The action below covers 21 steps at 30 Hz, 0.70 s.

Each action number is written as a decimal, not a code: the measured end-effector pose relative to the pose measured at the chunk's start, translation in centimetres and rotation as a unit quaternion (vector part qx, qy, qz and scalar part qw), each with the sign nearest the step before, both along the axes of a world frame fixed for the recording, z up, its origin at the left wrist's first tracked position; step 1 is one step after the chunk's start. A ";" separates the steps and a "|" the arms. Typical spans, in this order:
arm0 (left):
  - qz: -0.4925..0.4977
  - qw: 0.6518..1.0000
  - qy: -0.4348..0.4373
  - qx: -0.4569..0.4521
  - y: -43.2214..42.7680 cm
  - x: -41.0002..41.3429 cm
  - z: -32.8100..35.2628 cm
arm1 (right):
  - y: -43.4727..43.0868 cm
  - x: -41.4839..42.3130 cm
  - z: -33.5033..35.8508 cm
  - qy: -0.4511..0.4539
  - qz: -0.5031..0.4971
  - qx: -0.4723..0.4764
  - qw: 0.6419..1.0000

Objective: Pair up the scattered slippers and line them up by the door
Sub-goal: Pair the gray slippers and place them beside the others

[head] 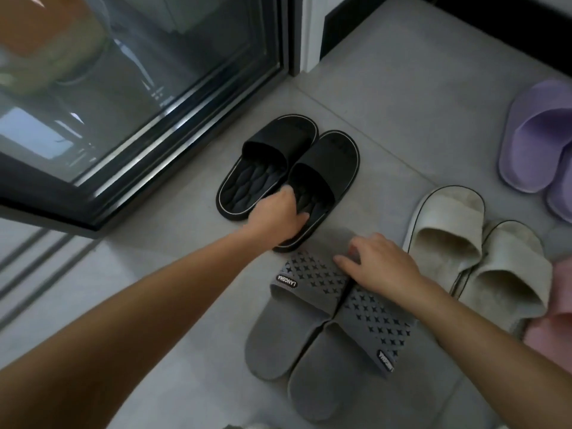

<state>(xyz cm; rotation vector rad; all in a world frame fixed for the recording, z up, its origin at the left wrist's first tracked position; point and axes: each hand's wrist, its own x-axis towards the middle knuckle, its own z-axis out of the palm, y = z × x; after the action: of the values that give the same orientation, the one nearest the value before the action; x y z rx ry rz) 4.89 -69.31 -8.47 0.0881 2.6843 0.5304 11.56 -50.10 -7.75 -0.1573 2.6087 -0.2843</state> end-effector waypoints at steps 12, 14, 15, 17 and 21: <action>0.085 0.992 0.090 -0.039 -0.3 -7.4 -2.8 | 0.5 0.6 -0.5 0.020 -0.030 -0.098 0.995; 0.079 0.990 0.110 -0.035 -0.6 -8.4 -2.8 | 0.8 0.8 -0.7 0.026 -0.030 -0.110 0.993; 0.079 0.989 0.116 -0.034 -0.8 -9.1 -2.8 | 0.9 1.0 -0.7 0.029 -0.028 -0.111 0.993; 0.090 0.988 0.118 -0.038 -1.1 -10.5 -2.6 | 0.9 1.4 -0.8 0.035 -0.028 -0.109 0.993; 0.124 0.986 0.104 -0.050 -1.9 -12.9 -2.3 | 0.7 1.6 -0.6 0.028 -0.032 -0.108 0.993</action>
<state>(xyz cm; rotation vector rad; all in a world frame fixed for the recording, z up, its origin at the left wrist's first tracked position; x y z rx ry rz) -7.96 -71.26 -10.81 -0.2349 2.9419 0.4806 13.11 -49.40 -8.37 -0.1572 2.6372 -0.5929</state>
